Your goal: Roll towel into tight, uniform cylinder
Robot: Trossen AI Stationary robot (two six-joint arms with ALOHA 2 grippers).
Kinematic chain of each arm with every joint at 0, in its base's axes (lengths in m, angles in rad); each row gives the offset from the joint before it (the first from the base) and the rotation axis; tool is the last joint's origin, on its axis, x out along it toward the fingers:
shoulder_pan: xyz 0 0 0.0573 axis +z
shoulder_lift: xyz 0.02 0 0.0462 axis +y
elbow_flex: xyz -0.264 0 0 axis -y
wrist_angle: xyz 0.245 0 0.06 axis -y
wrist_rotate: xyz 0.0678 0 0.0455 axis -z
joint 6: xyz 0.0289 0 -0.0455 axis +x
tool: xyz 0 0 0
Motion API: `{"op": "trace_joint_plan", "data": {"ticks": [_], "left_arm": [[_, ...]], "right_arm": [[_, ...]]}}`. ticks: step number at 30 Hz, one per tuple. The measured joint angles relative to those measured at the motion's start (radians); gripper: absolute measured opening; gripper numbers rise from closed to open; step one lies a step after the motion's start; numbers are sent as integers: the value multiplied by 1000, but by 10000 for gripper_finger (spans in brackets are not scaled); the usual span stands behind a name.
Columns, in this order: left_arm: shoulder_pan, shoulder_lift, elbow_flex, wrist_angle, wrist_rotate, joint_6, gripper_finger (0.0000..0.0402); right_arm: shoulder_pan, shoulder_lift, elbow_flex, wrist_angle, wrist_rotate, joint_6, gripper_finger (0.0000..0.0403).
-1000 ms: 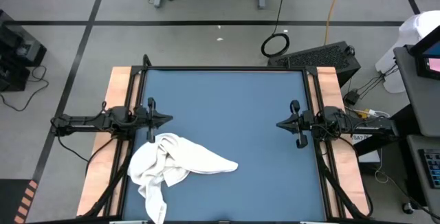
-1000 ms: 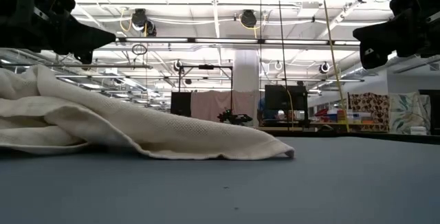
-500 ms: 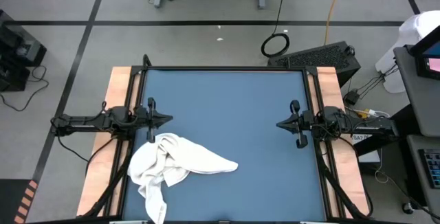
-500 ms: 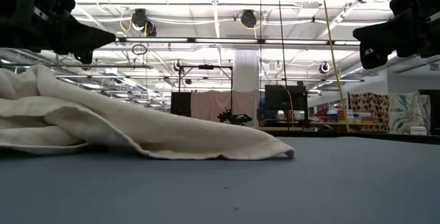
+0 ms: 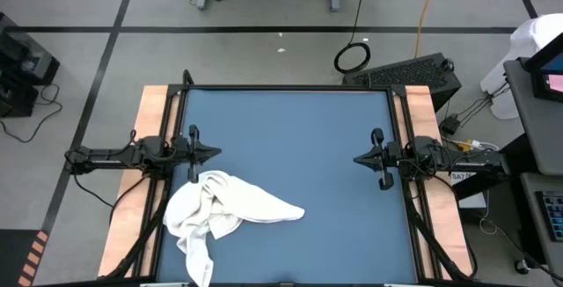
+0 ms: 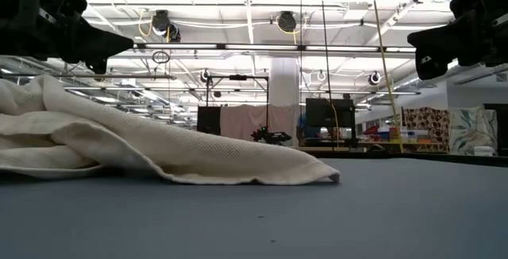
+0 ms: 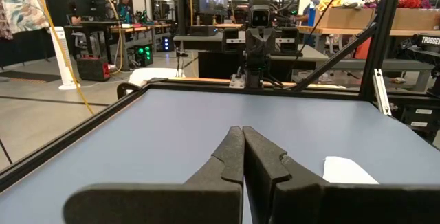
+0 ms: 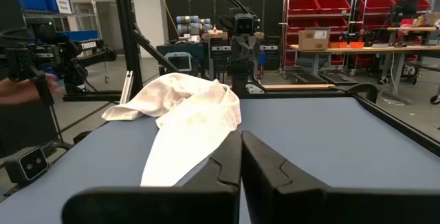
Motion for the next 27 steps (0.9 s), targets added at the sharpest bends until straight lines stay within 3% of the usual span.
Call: {"op": "trace_joint_plan", "data": {"ticks": [27], "left_arm": [[0,1,39,63,-4,-16,2]], "right_arm": [[0,0,0,0,1,-11,0]]}}
